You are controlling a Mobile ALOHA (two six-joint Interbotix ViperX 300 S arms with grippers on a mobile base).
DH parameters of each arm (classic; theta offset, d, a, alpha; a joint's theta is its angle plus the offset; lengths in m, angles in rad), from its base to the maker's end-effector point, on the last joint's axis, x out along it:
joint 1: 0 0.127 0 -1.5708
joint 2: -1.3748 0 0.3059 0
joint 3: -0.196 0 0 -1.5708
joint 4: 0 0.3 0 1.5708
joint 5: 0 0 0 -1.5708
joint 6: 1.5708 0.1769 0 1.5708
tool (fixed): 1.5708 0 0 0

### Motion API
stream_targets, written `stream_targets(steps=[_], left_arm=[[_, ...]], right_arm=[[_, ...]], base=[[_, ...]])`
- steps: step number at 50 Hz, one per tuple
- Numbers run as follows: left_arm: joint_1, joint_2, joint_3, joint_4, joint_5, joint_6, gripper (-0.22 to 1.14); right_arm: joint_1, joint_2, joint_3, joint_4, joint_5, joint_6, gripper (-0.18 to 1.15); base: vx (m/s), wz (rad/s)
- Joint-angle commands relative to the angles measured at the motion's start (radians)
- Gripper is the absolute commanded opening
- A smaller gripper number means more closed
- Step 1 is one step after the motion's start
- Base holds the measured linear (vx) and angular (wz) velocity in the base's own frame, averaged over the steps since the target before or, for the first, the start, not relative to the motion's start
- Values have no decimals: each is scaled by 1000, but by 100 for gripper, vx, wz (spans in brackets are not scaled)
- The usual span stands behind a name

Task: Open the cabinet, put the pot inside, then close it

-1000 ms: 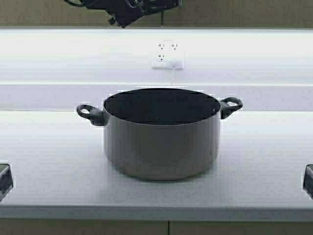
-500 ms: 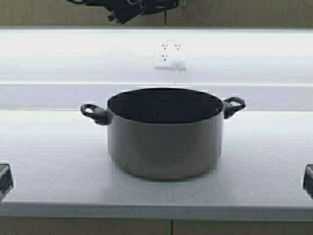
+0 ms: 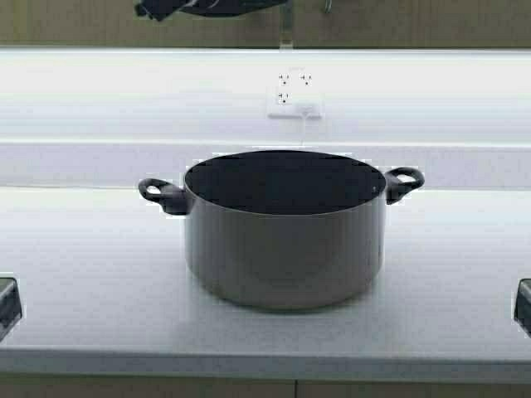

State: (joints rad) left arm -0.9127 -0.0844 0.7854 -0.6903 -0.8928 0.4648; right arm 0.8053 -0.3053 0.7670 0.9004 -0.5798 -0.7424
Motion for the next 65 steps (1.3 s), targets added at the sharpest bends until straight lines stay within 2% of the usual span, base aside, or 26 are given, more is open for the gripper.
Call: stream_targets(steps=[1, 11, 20, 26, 38, 48, 65], left_arm=[[-18, -137, 89, 0, 38, -6, 3], [2, -268, 189, -3, 135, 21, 3], [95, -371, 236, 2, 262, 31, 3], [163, -459, 261, 6, 365, 46, 3], [356, -569, 239, 14, 618, 114, 3], [512, -606, 215, 75, 788, 115, 3], [592, -634, 209, 117, 853, 117, 3]], right_arm=[[21, -109, 54, 5, 97, 0, 7], [0, -224, 115, 2, 229, -8, 7], [-69, -258, 137, -11, 287, -8, 7], [-135, -264, 137, -32, 379, -6, 7], [-288, -270, 112, -106, 555, 17, 7], [-403, -278, 97, -184, 678, 49, 7], [-565, -324, 98, -262, 787, 52, 7]], base=[[-2, 1], [-5, -1], [-9, -5], [-13, -9], [-13, -8], [-13, -1], [-12, 8]])
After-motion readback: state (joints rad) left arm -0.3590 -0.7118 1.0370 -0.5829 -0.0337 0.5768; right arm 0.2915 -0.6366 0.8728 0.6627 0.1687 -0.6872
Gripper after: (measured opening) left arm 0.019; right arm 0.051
